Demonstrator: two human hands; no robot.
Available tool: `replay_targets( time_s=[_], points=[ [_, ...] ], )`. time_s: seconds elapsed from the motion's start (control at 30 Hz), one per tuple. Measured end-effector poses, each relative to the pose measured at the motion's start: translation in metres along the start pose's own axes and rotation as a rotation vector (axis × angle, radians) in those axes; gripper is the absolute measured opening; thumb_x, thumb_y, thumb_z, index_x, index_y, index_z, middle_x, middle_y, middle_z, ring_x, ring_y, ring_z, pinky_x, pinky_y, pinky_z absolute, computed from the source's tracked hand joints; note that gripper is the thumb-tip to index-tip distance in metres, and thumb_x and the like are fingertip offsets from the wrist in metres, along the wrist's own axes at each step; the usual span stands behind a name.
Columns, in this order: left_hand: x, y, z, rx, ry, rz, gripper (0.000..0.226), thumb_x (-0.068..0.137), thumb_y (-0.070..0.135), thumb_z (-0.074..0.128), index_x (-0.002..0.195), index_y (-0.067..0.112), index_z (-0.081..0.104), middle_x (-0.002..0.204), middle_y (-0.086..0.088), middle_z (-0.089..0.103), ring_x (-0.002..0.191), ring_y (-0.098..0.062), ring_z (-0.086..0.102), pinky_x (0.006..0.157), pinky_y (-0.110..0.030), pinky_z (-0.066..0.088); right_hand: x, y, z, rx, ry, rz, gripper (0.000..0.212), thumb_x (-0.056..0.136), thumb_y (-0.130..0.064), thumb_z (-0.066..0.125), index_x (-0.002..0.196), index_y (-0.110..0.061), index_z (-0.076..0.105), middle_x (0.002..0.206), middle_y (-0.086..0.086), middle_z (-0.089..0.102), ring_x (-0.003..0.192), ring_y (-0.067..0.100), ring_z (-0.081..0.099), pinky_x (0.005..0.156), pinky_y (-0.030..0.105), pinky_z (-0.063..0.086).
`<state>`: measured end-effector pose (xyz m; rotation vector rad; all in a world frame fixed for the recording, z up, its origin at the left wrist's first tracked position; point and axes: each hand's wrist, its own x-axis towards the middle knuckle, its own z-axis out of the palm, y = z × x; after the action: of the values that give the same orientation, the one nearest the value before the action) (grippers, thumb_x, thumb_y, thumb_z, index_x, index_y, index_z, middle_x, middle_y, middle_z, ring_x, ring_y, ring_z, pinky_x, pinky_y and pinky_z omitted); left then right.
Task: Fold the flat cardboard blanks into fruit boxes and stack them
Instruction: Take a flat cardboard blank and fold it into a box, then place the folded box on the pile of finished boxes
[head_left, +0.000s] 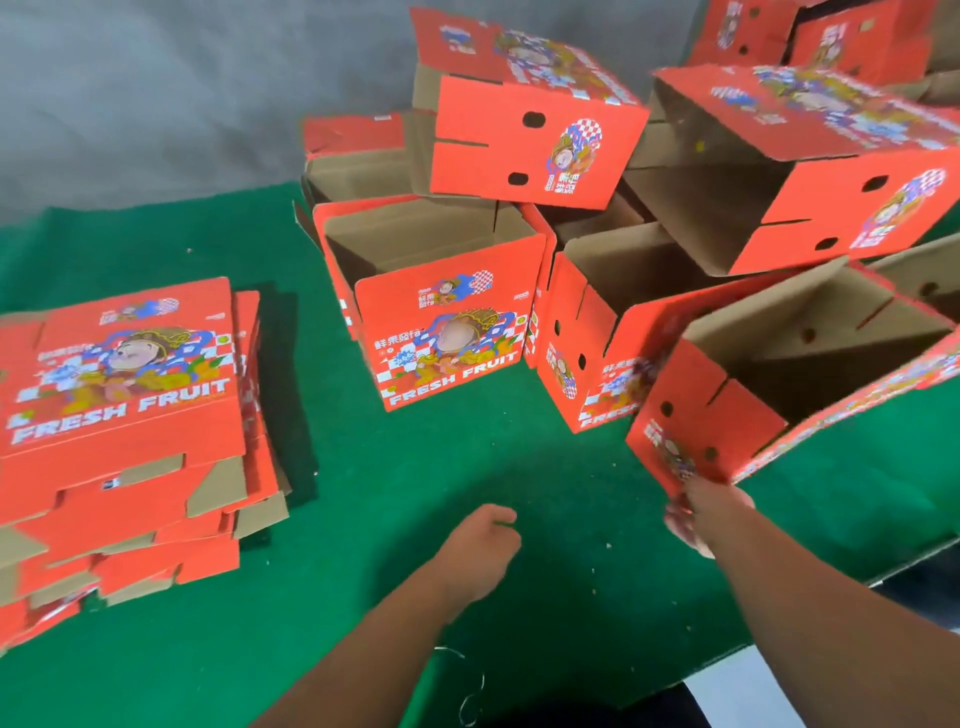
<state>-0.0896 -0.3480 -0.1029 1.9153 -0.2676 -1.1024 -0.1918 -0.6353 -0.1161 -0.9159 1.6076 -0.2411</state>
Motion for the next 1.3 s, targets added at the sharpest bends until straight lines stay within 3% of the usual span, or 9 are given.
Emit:
replay_targets(
  time_s=[0.13, 0.2, 0.37, 0.6, 0.73, 0.93, 1.1, 1.2, 1.3],
  points=[
    [0.008, -0.019, -0.013, -0.032, 0.105, -0.038, 0.028, 0.102, 0.022, 0.056, 0.13, 0.019, 0.059, 0.101, -0.004, 0.063, 0.083, -0.02, 0.058, 0.069, -0.025, 0.045, -0.02, 0.016, 0.011, -0.118, -0.124, 0.038, 0.05, 0.099, -0.038, 0.066, 0.129, -0.002, 0.05, 0.111, 0.027, 0.063, 0.073, 0.031, 0.069, 0.056, 0.036, 0.06],
    [0.014, -0.019, -0.007, -0.029, 0.146, -0.024, 0.029, 0.102, 0.025, 0.056, 0.13, 0.018, 0.062, 0.116, -0.002, 0.065, 0.095, -0.019, 0.062, 0.083, -0.026, 0.047, -0.049, 0.041, 0.034, -0.241, -0.245, -0.028, 0.046, 0.103, -0.023, 0.057, 0.138, 0.004, 0.046, 0.104, 0.036, 0.059, 0.065, 0.026, 0.056, 0.051, 0.028, 0.051],
    [0.017, -0.007, 0.009, -0.021, 0.193, 0.095, 0.015, 0.104, 0.025, 0.051, 0.112, 0.024, 0.064, 0.11, 0.002, 0.068, 0.101, -0.019, 0.064, 0.097, -0.034, 0.051, -0.111, 0.081, 0.092, -0.419, -0.491, -0.251, 0.013, 0.102, -0.022, 0.058, 0.107, -0.013, 0.065, 0.093, 0.007, 0.07, 0.077, 0.019, 0.069, 0.076, 0.037, 0.062],
    [-0.003, -0.02, -0.041, 0.219, 0.353, 0.259, 0.028, 0.1, 0.016, 0.054, 0.126, 0.02, 0.063, 0.126, 0.003, 0.065, 0.118, -0.014, 0.06, 0.107, -0.028, 0.044, -0.149, 0.073, 0.138, -0.444, -0.608, -0.308, 0.01, 0.101, -0.021, 0.055, 0.104, -0.016, 0.063, 0.094, 0.005, 0.07, 0.071, 0.017, 0.065, 0.065, 0.03, 0.057],
    [-0.014, -0.031, -0.107, 0.429, 0.632, 0.328, 0.032, 0.094, 0.008, 0.059, 0.124, 0.015, 0.067, 0.127, -0.004, 0.065, 0.121, -0.025, 0.058, 0.11, -0.03, 0.038, -0.174, 0.073, 0.167, -0.493, -0.689, -0.365, 0.011, 0.102, -0.027, 0.053, 0.106, -0.02, 0.061, 0.1, 0.004, 0.068, 0.069, 0.015, 0.063, 0.063, 0.028, 0.055],
    [-0.017, -0.026, -0.204, 0.81, 0.774, 0.192, 0.043, 0.091, 0.02, 0.058, 0.133, 0.024, 0.062, 0.143, -0.005, 0.053, 0.13, -0.034, 0.048, 0.11, -0.044, 0.037, -0.21, 0.07, 0.211, -0.624, -0.812, -0.484, 0.018, 0.102, -0.02, 0.05, 0.111, -0.024, 0.064, 0.105, 0.007, 0.071, 0.073, 0.016, 0.066, 0.063, 0.023, 0.057],
    [-0.015, -0.047, -0.265, 1.029, 0.711, -0.317, 0.069, 0.102, 0.028, 0.042, 0.162, 0.035, 0.01, 0.169, -0.023, -0.005, 0.157, -0.043, -0.004, 0.125, -0.053, -0.007, -0.226, 0.075, 0.233, -0.735, -0.897, -0.525, 0.028, 0.101, -0.015, 0.046, 0.109, -0.031, 0.067, 0.104, 0.003, 0.072, 0.075, 0.014, 0.07, 0.069, 0.026, 0.059],
    [-0.012, -0.061, -0.285, 1.133, 0.615, -0.402, 0.065, 0.106, 0.027, 0.038, 0.163, 0.03, 0.005, 0.166, -0.031, 0.004, 0.155, -0.046, 0.009, 0.125, -0.057, -0.003, -0.226, 0.078, 0.24, -0.761, -0.923, -0.531, 0.034, 0.1, -0.012, 0.045, 0.107, -0.034, 0.07, 0.102, 0.001, 0.074, 0.074, 0.012, 0.072, 0.074, 0.028, 0.061],
    [-0.002, -0.057, -0.28, 1.189, 0.576, -0.296, 0.053, 0.105, 0.026, 0.038, 0.156, 0.019, 0.03, 0.156, -0.028, 0.033, 0.148, -0.04, 0.031, 0.127, -0.048, 0.011, -0.219, 0.081, 0.242, -0.722, -0.88, -0.469, 0.034, 0.1, -0.01, 0.046, 0.106, -0.032, 0.072, 0.1, 0.001, 0.075, 0.073, 0.013, 0.073, 0.078, 0.032, 0.062]
  ],
)
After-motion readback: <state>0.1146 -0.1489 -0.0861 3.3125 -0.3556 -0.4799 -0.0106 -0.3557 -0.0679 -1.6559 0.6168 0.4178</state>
